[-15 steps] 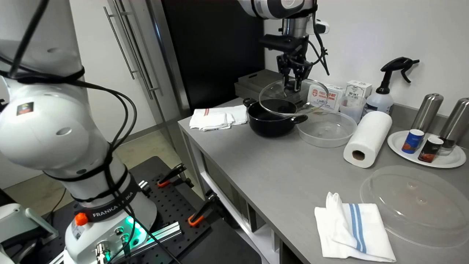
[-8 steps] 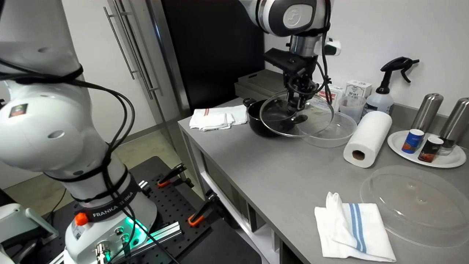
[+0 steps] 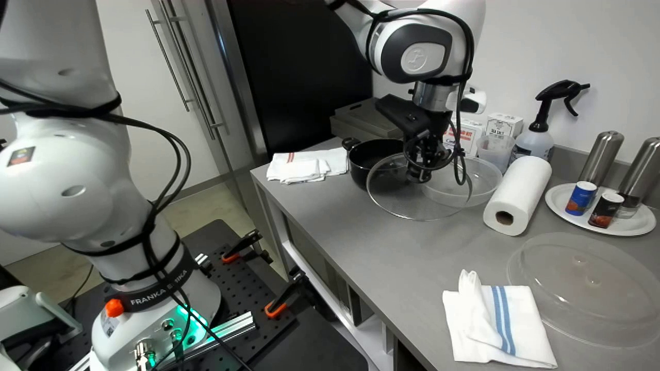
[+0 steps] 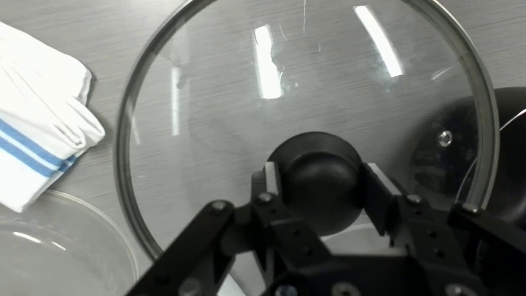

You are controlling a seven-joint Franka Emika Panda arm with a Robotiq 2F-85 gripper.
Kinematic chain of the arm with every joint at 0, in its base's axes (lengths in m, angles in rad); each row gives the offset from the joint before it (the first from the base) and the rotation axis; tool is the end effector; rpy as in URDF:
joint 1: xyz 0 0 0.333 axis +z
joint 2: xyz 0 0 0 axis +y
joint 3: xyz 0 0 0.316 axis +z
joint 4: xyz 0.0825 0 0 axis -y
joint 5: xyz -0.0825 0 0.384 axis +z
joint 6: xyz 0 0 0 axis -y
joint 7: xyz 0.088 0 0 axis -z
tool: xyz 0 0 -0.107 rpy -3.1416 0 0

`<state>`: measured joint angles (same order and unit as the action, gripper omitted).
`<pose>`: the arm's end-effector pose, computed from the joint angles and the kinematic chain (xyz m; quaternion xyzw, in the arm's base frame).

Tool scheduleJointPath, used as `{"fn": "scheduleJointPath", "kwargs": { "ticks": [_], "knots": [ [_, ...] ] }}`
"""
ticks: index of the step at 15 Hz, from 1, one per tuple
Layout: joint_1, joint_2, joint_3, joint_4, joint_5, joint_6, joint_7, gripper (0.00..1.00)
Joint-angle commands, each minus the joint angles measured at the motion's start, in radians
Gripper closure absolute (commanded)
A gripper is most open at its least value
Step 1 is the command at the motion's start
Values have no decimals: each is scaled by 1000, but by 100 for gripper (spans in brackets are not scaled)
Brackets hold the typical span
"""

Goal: Remove the lid from the pot

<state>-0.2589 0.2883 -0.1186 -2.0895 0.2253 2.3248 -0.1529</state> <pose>0.5380 -0.2079 0.2820 -0.9798 0.1880 0.0068 0.0673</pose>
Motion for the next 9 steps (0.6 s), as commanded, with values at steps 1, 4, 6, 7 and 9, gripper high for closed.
{"fn": "scheduleJointPath", "kwargs": {
  "ticks": [1,4,6,7,9],
  "knots": [
    [-4,64,-1,41,23,26,-4,75],
    [-9,137,8,86,24,30,1,75],
    [-9,183,11,128,16,25,9,75],
    [-9,207,12,155,11,19,14,75],
    [-10,248,14,206,4,8,23,75]
  ]
}}
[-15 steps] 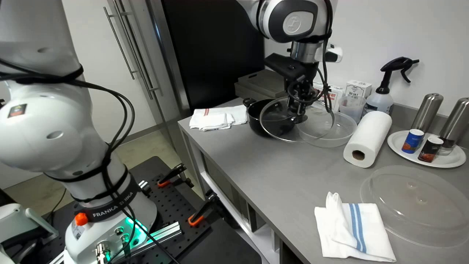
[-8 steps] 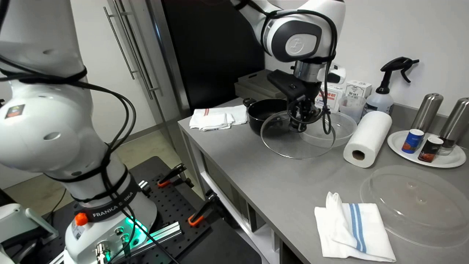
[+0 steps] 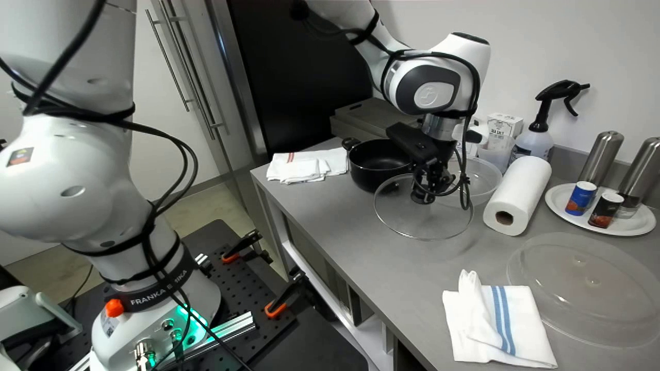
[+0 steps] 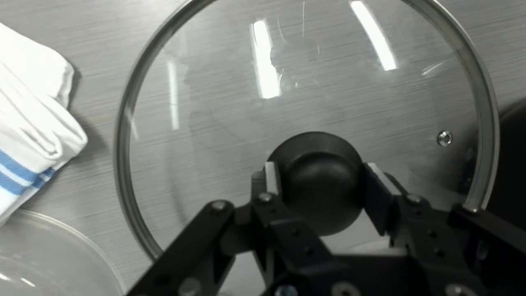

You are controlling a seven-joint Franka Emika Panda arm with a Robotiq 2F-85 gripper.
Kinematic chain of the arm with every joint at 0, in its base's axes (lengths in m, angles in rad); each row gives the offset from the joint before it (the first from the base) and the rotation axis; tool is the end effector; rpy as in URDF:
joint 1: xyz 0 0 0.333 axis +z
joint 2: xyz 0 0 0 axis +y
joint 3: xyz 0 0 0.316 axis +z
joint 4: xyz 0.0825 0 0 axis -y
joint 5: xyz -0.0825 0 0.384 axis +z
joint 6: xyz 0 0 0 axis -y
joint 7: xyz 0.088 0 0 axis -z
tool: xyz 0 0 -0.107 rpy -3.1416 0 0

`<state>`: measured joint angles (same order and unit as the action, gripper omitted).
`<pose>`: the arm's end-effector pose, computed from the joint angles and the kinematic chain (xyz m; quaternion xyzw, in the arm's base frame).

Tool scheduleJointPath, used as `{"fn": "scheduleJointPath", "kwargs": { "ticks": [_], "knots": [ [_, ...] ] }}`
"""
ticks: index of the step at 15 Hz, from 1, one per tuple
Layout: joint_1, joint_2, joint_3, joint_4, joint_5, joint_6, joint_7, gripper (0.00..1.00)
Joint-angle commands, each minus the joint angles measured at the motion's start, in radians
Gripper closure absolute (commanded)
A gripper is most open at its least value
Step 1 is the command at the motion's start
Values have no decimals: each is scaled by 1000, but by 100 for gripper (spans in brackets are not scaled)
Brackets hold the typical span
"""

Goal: Remove the lid from the pot

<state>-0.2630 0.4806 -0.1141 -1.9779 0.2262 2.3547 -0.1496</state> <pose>0.5620 -0.2176 0.2156 -0.9792 0.1909 0.0338 0.0602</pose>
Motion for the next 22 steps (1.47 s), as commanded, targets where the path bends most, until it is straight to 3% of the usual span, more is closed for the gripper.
{"fn": "scheduleJointPath", "kwargs": {
  "ticks": [1,11,22],
  "knots": [
    [-6,74,11,120,1,-25,24,75],
    [-19,253,10,399,-11,-145,83,75],
    [-90,416,16,524,10,-209,93,75]
  ]
}}
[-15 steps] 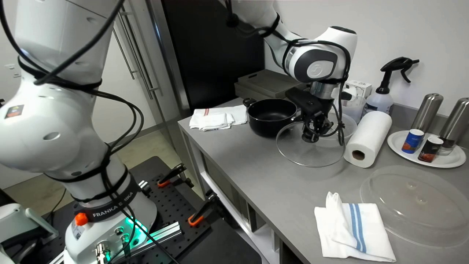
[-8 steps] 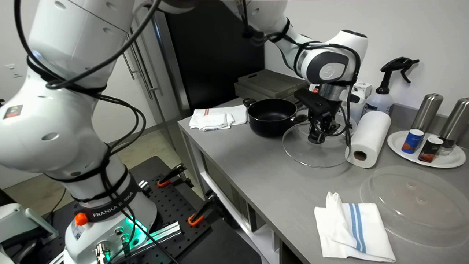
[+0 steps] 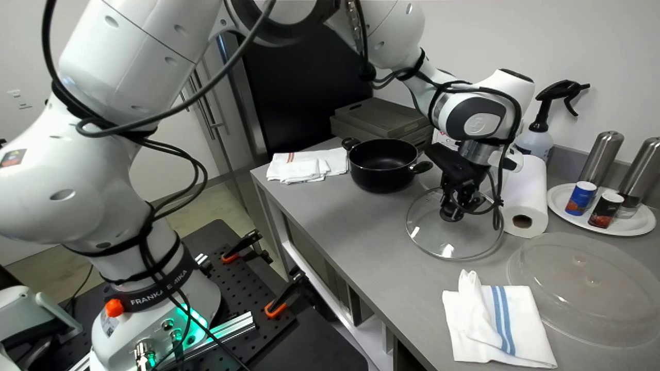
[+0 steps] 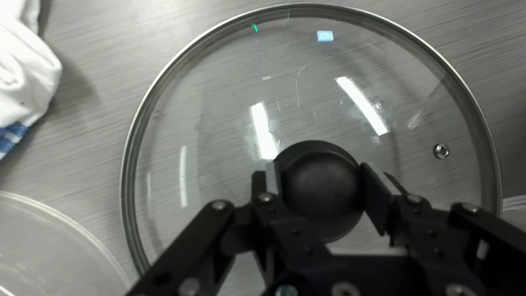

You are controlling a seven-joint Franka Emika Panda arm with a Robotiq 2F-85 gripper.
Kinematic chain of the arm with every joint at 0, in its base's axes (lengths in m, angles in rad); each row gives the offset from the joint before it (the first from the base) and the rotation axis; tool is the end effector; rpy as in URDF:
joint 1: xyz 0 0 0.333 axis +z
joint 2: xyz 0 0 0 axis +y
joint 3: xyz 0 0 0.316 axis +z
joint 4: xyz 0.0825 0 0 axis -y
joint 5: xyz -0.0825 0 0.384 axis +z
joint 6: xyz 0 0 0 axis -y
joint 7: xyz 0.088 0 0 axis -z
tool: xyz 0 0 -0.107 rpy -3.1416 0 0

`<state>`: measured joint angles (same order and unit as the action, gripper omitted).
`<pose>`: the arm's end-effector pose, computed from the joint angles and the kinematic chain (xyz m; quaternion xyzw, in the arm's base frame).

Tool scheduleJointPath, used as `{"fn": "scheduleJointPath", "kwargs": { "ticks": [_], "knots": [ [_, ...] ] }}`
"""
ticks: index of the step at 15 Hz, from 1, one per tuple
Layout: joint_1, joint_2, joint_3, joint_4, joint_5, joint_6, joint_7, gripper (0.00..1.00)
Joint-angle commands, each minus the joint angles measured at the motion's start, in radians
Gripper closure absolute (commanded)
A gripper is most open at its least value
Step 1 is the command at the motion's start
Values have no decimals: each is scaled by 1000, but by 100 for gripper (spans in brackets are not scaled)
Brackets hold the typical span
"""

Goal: Remove the lid from the pot

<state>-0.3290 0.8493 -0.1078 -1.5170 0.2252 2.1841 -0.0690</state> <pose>0.6307 -0.2745 0.1447 -0.9662 0.2388 0.0730 0.0644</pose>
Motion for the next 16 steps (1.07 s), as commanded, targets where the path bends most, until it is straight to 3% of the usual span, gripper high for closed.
{"fn": "scheduleJointPath", "kwargs": {
  "ticks": [1,16],
  "knots": [
    [-30,57,10,70,12,-40,12,75],
    [-59,105,13,98,15,-34,22,75]
  ]
}}
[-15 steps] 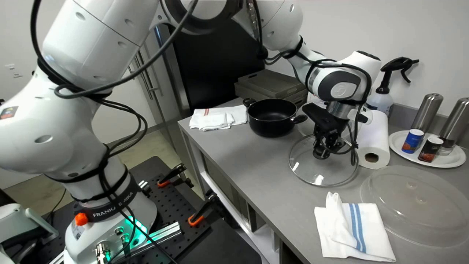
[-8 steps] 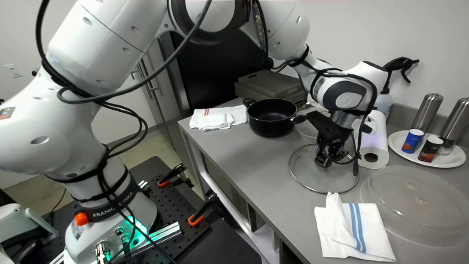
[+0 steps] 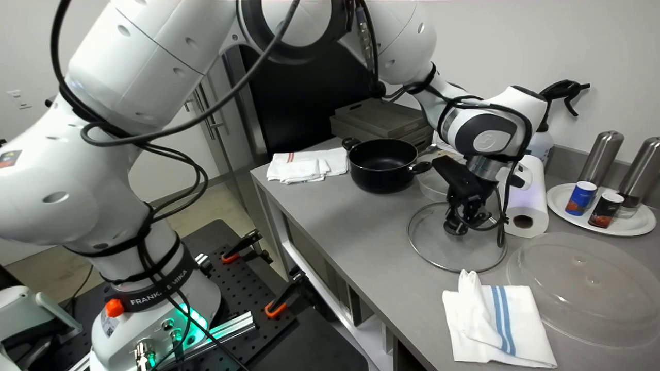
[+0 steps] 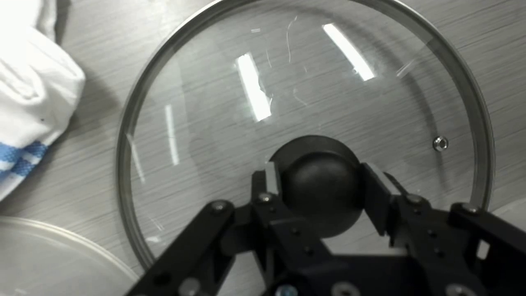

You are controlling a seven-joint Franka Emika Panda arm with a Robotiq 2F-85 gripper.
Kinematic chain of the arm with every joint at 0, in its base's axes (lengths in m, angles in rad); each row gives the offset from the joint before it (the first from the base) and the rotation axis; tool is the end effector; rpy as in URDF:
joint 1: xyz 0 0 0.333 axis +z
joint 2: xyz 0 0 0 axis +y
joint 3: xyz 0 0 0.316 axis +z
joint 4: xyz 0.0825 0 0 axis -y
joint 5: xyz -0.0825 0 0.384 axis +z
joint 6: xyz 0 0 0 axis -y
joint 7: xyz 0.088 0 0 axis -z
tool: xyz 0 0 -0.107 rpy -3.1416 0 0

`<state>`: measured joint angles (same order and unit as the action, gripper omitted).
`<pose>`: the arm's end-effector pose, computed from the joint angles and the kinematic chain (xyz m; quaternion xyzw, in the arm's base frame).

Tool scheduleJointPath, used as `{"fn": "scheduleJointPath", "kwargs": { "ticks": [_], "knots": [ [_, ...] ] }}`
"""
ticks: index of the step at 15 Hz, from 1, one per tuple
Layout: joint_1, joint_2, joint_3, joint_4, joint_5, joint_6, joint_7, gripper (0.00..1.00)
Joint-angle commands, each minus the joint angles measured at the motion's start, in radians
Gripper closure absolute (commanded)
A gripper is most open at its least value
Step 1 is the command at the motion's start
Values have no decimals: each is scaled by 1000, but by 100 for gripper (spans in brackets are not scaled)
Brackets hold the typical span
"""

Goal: Remove the lid from the pot

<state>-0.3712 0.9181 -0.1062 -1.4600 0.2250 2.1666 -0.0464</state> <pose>0.6226 -0.3003 0.1185 -0.9575 0.2669 0.0870 0.0668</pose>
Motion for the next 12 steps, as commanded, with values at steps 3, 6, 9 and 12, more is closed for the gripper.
{"fn": "scheduleJointPath", "kwargs": {
  "ticks": [3,6,9,12],
  "knots": [
    [-17,35,12,43,15,-21,2,75],
    [-14,28,12,45,13,-29,5,75],
    [-9,14,12,49,10,-44,9,17],
    [-7,9,17,40,12,-34,2,1]
  ]
}}
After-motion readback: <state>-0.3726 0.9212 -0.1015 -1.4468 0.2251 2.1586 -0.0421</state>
